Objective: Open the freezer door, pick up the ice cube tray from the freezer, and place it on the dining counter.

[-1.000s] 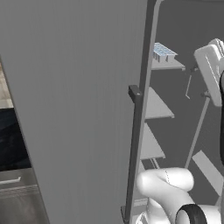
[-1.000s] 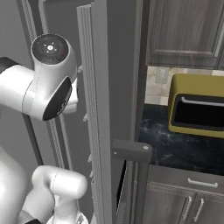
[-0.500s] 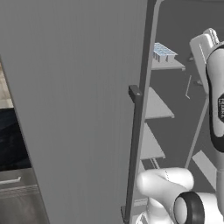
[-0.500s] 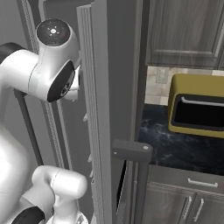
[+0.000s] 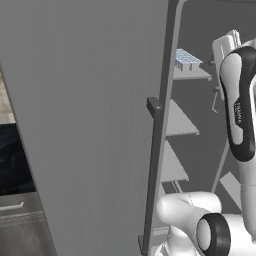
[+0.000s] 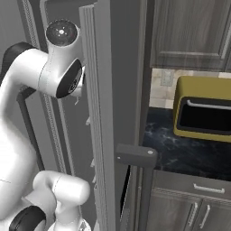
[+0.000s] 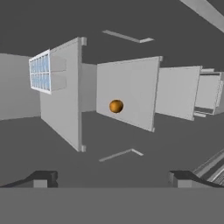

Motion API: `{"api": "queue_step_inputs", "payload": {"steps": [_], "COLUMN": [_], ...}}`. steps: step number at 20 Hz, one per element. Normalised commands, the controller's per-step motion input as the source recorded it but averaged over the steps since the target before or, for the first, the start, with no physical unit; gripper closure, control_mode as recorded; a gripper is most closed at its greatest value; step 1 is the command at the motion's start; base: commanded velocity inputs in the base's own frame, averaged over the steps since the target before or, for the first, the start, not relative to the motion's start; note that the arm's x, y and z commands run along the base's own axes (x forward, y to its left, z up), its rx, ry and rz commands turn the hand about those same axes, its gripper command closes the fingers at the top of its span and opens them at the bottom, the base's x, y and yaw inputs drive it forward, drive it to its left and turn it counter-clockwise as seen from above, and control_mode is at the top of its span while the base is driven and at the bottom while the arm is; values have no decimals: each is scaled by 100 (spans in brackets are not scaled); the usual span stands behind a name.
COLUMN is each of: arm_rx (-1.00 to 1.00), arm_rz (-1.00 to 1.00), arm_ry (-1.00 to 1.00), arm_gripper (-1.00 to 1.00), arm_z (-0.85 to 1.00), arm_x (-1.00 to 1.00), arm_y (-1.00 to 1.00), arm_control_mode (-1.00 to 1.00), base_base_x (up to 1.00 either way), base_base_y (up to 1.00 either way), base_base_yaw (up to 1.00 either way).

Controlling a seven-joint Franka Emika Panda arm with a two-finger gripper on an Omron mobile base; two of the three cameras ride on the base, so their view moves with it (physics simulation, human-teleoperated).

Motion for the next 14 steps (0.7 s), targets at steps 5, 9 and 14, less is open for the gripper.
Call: {"api": "queue_step_inputs", "payload": {"steps": [5,9,14], "arm_rx": [5,0,0], "arm_rz": [-1,0,0], "arm_ry": [0,0,0], "arm_gripper": [-100,-100,-100], "arm_z": [0,0,-6], "arm_x": [36,24,34], "arm_y": [-32,-13,0], "arm_control_mode": [-100,-100,-100], "base_base_x": [0,0,0], "base_base_y": [0,0,0], "base_base_yaw": [0,0,0]}}
